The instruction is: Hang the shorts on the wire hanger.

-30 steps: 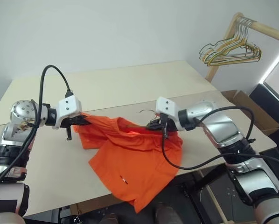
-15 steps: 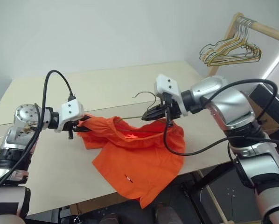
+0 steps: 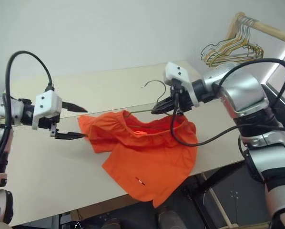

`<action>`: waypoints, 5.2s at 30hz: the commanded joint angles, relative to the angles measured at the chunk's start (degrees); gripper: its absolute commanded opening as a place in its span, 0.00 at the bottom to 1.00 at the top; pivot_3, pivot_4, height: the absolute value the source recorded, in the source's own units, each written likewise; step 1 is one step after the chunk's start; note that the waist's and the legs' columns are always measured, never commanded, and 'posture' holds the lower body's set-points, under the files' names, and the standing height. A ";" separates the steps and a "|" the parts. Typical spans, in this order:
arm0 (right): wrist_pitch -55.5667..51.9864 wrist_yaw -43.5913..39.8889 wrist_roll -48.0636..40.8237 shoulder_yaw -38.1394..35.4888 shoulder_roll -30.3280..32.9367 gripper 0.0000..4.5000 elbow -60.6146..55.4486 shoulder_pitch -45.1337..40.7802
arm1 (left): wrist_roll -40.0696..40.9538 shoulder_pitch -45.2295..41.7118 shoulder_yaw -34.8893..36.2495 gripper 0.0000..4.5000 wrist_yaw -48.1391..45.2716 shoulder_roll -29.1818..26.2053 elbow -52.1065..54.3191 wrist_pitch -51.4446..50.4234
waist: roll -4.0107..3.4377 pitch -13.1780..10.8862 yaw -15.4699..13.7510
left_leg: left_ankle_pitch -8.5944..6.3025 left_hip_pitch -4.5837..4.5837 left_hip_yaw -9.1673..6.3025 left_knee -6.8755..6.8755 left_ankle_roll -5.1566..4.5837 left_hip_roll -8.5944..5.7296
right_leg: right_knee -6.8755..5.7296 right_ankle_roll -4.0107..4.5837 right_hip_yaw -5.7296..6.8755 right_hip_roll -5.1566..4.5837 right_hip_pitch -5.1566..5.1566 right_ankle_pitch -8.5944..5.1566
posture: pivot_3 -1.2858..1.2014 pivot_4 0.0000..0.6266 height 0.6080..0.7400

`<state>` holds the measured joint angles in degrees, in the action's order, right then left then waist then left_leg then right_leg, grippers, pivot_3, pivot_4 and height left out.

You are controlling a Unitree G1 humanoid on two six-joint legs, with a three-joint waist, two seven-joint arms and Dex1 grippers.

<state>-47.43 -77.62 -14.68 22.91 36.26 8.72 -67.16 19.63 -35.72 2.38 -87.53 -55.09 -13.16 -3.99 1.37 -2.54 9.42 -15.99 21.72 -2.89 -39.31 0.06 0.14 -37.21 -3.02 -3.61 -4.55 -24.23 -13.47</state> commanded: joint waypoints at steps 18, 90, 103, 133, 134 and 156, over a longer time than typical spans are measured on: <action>4.33 -3.22 0.79 0.27 -3.57 0.00 -1.20 -4.14 | -14.77 -14.12 -14.71 0.56 3.04 13.19 -13.89 6.38 | 0.01 0.01 0.96 | 0.03 0.06 -0.06 -0.07 0.04 -0.03 | -0.03 -0.02 -0.01 0.02 -0.06 0.02 | 0.48 0.00 1.00; 17.50 -0.63 11.85 -0.75 2.62 0.00 -0.50 12.19 | -10.91 -7.04 -9.78 0.00 9.01 11.82 -3.49 -0.62 | -0.01 0.01 -2.38 | 0.01 0.18 0.11 -0.44 0.02 -0.17 | 0.02 -0.22 -0.08 -0.06 0.03 0.10 | 0.49 0.00 1.00; -0.40 4.75 5.29 -9.93 7.99 0.00 -9.44 20.69 | 4.70 -7.30 4.93 0.92 16.64 14.03 4.41 -12.95 | 0.00 0.01 -2.33 | 0.01 0.26 -0.04 -0.46 0.01 -0.17 | 0.02 -0.23 -0.05 -0.10 -0.01 0.10 | 0.48 0.00 1.00; -43.11 68.77 18.52 -63.90 5.35 0.00 0.69 11.74 | 18.04 -0.46 7.22 0.99 31.28 22.60 23.89 -24.23 | -0.39 0.26 1.89 | 0.01 0.23 0.21 -0.29 0.02 -0.34 | 0.20 -0.32 -0.22 -0.33 0.09 0.14 | 0.43 0.00 1.00; -42.38 70.05 18.76 -65.24 5.81 0.00 2.54 10.32 | 18.11 -0.23 7.20 0.99 31.40 22.71 24.24 -24.28 | -0.39 0.27 2.10 | 0.01 0.23 0.26 -0.23 0.02 -0.33 | 0.23 -0.32 -0.21 -0.33 0.09 0.14 | 0.43 0.00 1.00; -28.11 93.88 16.36 -82.28 12.03 0.00 24.72 1.83 | 18.70 -0.79 5.71 0.99 30.78 22.53 23.41 -24.04 | -0.82 0.50 4.31 | -0.04 -0.70 0.97 0.46 -0.10 -0.32 | 1.29 -0.45 -0.39 -0.31 1.16 0.07 | 0.42 0.00 1.00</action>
<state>-77.69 14.72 3.05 -58.21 46.46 33.87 -64.09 37.91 -35.23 7.76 -56.69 -32.13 10.20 -28.79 0.55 -2.04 13.72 -16.03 21.03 -1.92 -38.85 -0.04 -0.19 -35.89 -3.48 -4.00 -4.86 -23.08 -13.41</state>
